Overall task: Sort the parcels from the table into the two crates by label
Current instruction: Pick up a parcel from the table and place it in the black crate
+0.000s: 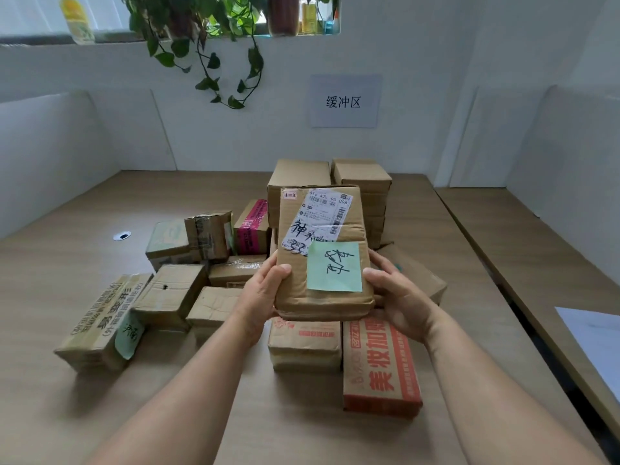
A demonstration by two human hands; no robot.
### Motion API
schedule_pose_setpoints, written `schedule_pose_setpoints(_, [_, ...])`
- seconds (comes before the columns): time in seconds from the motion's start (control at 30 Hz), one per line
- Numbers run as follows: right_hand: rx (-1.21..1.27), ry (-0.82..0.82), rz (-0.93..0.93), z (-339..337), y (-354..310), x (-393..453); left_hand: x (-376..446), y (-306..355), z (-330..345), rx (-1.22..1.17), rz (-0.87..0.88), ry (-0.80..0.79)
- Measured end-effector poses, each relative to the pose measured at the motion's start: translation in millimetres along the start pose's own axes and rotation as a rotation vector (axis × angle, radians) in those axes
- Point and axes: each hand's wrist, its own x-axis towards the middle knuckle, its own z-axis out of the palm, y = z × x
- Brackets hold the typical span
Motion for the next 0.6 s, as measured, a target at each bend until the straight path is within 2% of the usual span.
schedule_pose_setpoints(0.13, [-0.075, -0.204, 0.072, -1.9, 4.1, 11.8, -2.4, -4.4, -6.6, -0.007, 0.038, 0.028])
schedule_pose_setpoints(0.37, [-0.133, -0.237, 0.1, 6.4, 19.8, 49.5, -29.4, -6.0, -20.2, 0.124, 0.05, 0.17])
schedule_pose_setpoints(0.6, [-0.245, -0.446, 0.139, 38.2, 32.1, 75.3, -90.4, -8.9, -63.5, 0.37, 0.035, 0.463])
